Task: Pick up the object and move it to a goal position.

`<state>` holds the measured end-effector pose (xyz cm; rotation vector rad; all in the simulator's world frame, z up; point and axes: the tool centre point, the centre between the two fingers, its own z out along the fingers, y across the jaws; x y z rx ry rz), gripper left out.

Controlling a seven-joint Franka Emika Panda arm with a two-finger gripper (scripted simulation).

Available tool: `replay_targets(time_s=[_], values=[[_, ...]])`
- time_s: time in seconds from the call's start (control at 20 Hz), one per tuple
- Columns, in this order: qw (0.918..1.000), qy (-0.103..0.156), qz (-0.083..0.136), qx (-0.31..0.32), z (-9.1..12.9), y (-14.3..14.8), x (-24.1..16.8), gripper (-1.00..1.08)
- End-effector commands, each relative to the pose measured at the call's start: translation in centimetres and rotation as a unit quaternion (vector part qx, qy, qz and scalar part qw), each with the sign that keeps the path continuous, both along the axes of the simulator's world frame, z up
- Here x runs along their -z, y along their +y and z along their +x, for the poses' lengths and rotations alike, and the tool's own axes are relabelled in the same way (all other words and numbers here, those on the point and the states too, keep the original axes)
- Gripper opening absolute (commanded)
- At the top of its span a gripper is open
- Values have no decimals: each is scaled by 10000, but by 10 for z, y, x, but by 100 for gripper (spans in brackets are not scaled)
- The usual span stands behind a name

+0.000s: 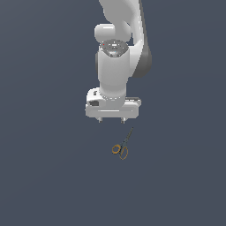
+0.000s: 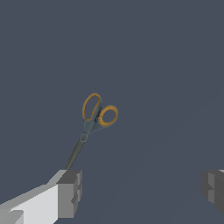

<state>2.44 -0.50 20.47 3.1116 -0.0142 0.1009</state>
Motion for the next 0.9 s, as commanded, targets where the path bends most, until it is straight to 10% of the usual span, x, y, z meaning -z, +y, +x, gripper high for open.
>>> replay_targets(time_s=[0.0, 0.85], values=[[10000, 0, 0, 0, 0, 0, 0, 100], [9997, 132, 35, 178, -4, -7, 16, 100]])
